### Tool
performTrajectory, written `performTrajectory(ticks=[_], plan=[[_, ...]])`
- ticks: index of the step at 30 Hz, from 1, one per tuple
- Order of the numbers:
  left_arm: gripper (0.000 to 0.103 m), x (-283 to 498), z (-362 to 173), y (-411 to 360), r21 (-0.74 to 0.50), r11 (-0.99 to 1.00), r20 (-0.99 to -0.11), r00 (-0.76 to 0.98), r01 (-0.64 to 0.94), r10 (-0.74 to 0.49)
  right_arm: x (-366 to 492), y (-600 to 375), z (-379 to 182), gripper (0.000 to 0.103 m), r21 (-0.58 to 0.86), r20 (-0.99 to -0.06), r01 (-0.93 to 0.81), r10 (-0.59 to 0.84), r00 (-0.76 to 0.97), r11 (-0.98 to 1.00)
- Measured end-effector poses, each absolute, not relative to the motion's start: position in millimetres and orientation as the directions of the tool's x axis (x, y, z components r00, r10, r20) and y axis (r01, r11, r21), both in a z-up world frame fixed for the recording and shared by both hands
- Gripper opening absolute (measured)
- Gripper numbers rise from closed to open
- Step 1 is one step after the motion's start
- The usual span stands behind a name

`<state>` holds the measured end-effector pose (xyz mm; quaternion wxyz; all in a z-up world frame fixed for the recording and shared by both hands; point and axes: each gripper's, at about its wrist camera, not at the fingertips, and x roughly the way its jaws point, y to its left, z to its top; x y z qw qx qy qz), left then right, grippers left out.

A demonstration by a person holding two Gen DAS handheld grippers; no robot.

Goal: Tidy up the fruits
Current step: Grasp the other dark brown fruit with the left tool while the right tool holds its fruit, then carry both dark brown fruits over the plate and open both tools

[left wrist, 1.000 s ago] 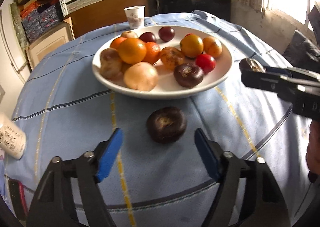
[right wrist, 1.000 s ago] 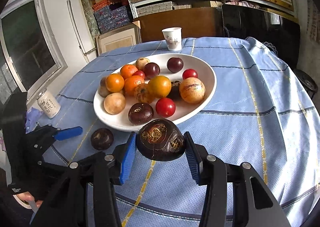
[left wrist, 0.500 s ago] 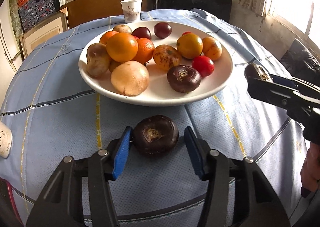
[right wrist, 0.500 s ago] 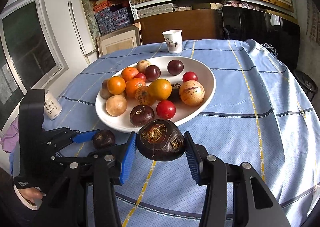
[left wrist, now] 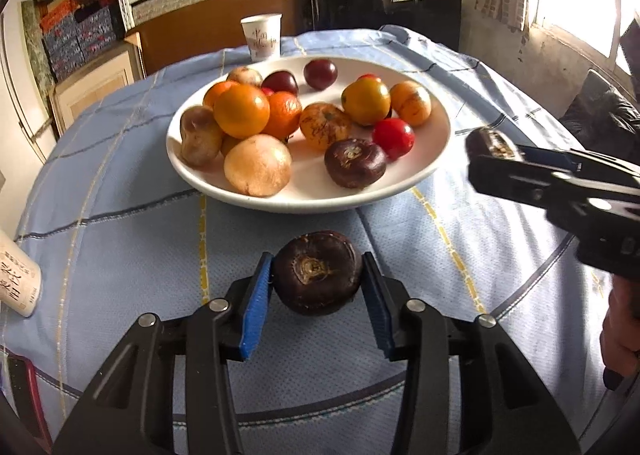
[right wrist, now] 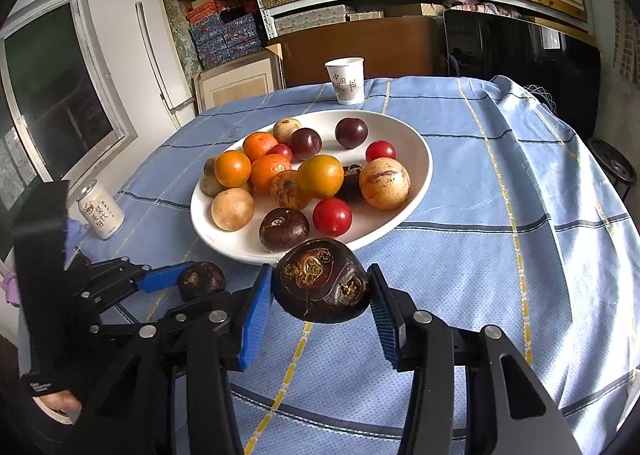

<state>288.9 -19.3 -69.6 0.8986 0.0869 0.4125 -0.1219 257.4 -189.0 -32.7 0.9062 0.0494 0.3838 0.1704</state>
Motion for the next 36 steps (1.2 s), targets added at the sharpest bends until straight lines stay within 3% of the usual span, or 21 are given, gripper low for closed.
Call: performTrajectory(ticks=[8, 16, 22, 32, 33, 34, 36], plan=[[0.043, 269, -55, -27, 0.09, 0.95, -0.721, 0.677, 0.299, -0.145, 250, -185, -28, 0.048, 0.206, -0.643, -0.299, 0.359, 0.677, 0.932], [0.043, 268, -31, -15, 0.029, 0.964, -0.671, 0.72, 0.264, -0.177, 243, -185, -15, 0.048, 0.182, -0.565, -0.322, 0.367, 0.739, 0.929], [0.043, 311, -15, 0, -0.055, 0.983, -0.672, 0.721, 0.178, -0.168, 266, -197, -15, 0.048, 0.228, -0.56, -0.27, 0.353, 0.75, 0.935], [0.043, 380, 2, -13, -0.032, 0.99, -0.639, 0.759, 0.136, -0.125, 323, -200, -6, 0.048, 0.272, -0.548, -0.254, 0.366, 0.752, 0.928], [0.047, 385, 3, -14, -0.034, 0.99, -0.637, 0.761, 0.134, -0.124, 331, -198, -5, 0.048, 0.273, -0.547, -0.26, 0.372, 0.75, 0.926], [0.067, 389, 4, -14, -0.032, 0.991, -0.633, 0.765, 0.126, -0.118, 335, -197, -5, 0.049, 0.272, -0.546, -0.264, 0.374, 0.75, 0.925], [0.095, 389, 10, -8, 0.001, 0.999, -0.606, 0.795, 0.039, -0.031, 343, -194, -5, 0.057, 0.263, -0.546, -0.276, 0.379, 0.747, 0.924]])
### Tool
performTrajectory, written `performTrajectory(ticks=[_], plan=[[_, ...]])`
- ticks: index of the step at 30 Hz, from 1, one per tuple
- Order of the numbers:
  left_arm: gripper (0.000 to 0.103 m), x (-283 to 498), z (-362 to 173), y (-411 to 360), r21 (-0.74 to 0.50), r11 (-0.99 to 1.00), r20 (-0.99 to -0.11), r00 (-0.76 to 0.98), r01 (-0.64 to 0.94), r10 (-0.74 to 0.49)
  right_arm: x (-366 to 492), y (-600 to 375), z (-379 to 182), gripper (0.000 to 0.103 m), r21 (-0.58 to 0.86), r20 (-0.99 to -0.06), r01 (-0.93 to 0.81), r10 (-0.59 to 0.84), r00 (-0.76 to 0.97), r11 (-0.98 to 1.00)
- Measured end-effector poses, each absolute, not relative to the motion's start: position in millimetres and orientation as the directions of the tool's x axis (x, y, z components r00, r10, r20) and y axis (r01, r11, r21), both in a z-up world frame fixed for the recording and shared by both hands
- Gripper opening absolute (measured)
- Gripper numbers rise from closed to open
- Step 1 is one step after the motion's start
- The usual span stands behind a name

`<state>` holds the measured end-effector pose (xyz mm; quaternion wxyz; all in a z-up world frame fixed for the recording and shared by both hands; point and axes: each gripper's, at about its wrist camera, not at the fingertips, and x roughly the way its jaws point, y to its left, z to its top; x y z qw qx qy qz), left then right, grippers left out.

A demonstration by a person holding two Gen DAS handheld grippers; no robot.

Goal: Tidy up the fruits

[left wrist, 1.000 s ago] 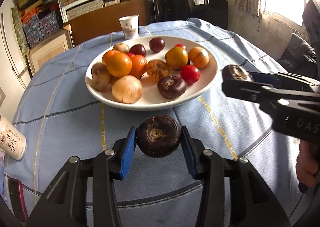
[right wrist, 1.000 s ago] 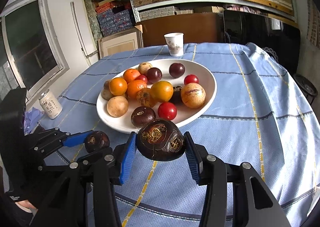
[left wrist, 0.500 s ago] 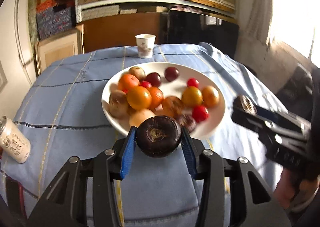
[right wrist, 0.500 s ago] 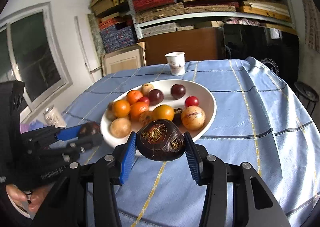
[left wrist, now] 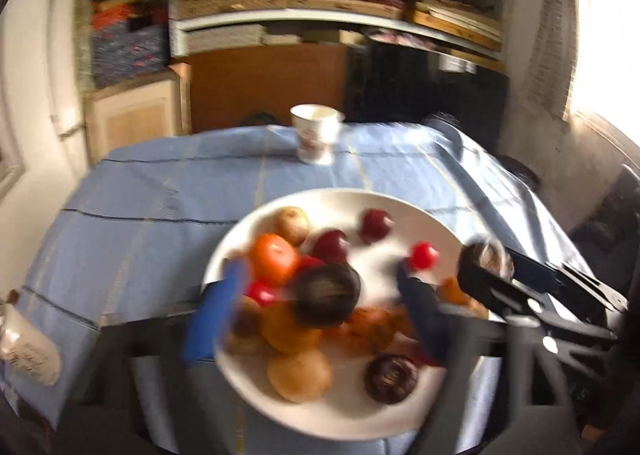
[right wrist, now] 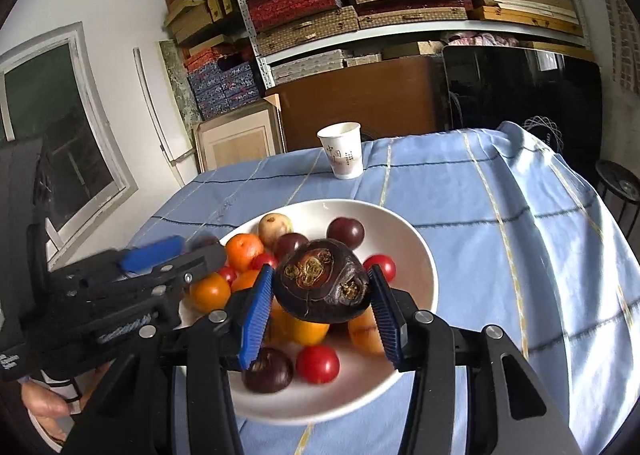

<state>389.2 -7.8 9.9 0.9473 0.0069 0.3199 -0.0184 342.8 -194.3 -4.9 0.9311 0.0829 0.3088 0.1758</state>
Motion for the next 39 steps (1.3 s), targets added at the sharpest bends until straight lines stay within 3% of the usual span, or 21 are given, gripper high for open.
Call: performTrajectory(ticks=[1, 2, 6, 9, 16, 21, 24, 39], plan=[[0.098, 388, 13, -5, 0.002, 1.0, -0.594, 0.805, 0.021, -0.016, 343, -195, -5, 0.07, 0.264, -0.545, -0.276, 0.379, 0.748, 0.924], [0.098, 386, 17, 0, -0.017, 1.0, -0.587, 0.809, 0.023, -0.029, 342, -198, -5, 0.073, 0.27, -0.541, -0.268, 0.376, 0.752, 0.925], [0.099, 374, 27, 12, -0.056, 0.998, -0.596, 0.802, 0.019, -0.049, 329, -203, 1, 0.073, 0.28, -0.541, -0.282, 0.393, 0.743, 0.918], [0.099, 356, 31, 12, -0.001, 1.0, -0.583, 0.813, 0.008, -0.007, 313, -200, 9, 0.087, 0.247, -0.538, -0.296, 0.385, 0.75, 0.923], [0.099, 290, 15, 21, 0.069, 0.997, -0.582, 0.811, -0.018, 0.055, 259, -190, 11, 0.099, 0.168, -0.54, -0.348, 0.382, 0.75, 0.922], [0.099, 251, 4, 28, 0.066, 0.997, -0.578, 0.813, -0.033, 0.065, 223, -182, -2, 0.099, 0.088, -0.58, -0.359, 0.341, 0.739, 0.929], [0.099, 236, 1, 29, 0.072, 0.997, -0.567, 0.821, -0.034, 0.069, 204, -184, -1, 0.099, 0.054, -0.554, -0.342, 0.313, 0.771, 0.938], [0.099, 232, -7, 29, 0.094, 0.994, -0.583, 0.807, -0.049, 0.095, 202, -222, -5, 0.099, 0.208, -0.552, -0.282, 0.351, 0.756, 0.937]])
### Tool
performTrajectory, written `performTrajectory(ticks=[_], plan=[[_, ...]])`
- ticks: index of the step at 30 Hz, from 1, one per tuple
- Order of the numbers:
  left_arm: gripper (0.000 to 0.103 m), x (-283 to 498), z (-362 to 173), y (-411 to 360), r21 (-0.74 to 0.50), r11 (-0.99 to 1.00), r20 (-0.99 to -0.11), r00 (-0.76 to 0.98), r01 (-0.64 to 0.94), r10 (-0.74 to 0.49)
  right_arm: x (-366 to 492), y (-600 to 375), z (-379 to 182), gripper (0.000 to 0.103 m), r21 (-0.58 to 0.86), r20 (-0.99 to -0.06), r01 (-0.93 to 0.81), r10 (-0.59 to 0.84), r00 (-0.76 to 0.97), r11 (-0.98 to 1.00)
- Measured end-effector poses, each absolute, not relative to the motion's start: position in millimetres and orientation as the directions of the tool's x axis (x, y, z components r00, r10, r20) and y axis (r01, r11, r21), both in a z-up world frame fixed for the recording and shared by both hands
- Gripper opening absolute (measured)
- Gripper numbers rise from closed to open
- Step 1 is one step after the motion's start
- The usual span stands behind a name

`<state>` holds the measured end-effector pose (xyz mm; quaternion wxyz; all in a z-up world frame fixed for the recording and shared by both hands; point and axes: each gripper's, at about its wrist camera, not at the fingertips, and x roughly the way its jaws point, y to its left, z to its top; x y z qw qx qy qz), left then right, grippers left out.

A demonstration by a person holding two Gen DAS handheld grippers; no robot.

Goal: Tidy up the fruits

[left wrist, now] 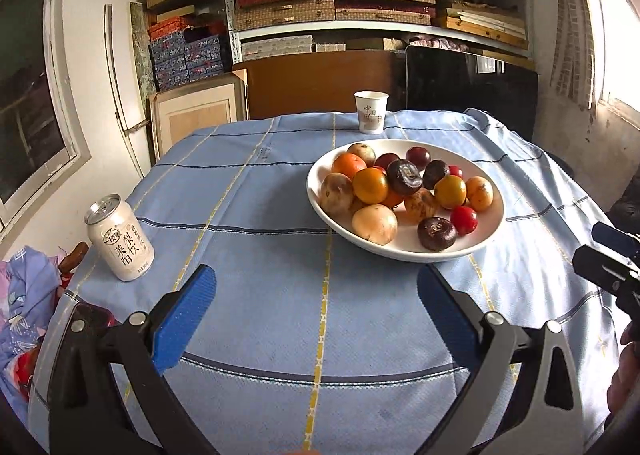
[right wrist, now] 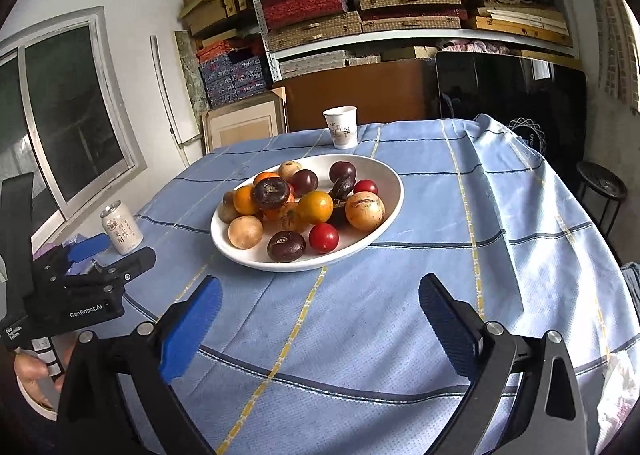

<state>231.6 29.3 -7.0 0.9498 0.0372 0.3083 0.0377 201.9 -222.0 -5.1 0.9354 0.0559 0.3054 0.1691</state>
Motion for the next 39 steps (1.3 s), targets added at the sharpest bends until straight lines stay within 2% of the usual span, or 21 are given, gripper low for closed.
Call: performTrajectory(ticks=[12, 39], plan=[[0.099, 227, -6, 20, 0.105, 0.994, -0.58, 0.811, -0.021, 0.078, 197, -202, -8, 0.099, 0.065, -0.566, -0.305, 0.286, 0.773, 0.95], [0.099, 231, -13, 20, 0.114, 0.993, -0.588, 0.803, -0.038, 0.098, 198, -202, -13, 0.099, 0.053, -0.58, -0.3, 0.273, 0.767, 0.953]])
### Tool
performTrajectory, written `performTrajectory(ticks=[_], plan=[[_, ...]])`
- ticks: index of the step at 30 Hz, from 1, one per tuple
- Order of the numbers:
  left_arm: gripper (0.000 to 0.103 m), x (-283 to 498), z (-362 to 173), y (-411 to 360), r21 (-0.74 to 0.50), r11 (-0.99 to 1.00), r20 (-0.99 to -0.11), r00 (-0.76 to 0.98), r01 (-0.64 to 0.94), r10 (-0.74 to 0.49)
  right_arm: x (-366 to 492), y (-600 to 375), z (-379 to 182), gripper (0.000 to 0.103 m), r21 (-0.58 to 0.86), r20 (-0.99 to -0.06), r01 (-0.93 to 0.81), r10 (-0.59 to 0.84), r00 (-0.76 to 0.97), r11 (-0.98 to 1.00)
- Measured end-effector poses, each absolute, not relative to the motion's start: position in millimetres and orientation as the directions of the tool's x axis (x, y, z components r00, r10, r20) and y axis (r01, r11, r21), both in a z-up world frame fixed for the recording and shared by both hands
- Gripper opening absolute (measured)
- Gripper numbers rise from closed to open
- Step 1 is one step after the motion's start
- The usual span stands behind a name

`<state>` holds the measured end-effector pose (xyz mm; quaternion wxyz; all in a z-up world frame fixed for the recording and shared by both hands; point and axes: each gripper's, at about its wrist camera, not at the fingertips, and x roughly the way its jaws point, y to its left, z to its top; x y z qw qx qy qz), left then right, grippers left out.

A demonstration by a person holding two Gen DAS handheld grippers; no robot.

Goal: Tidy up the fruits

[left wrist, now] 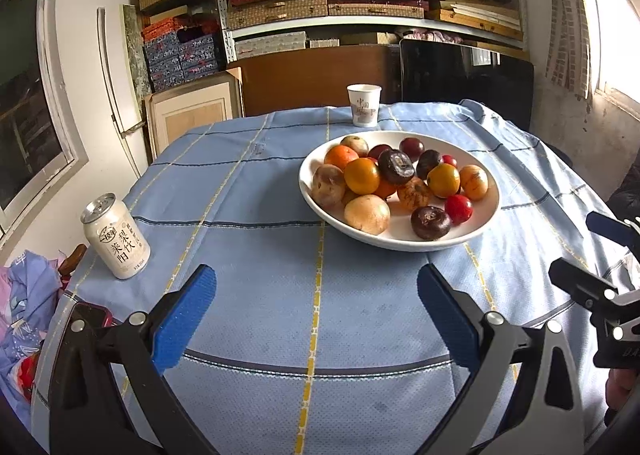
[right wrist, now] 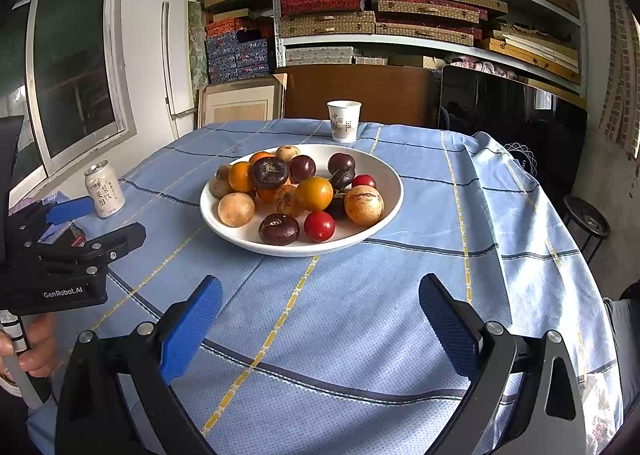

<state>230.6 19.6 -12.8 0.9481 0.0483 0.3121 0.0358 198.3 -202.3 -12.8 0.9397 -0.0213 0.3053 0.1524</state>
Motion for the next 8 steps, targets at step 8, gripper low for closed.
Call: performTrajectory(ticks=[8], plan=[[0.099, 229.4, -10.7, 20.9, 0.108, 0.994, -0.59, 0.802, -0.034, 0.092, 199.0, -202.5, -13.4, 0.099, 0.052, -0.581, -0.298, 0.272, 0.767, 0.953]])
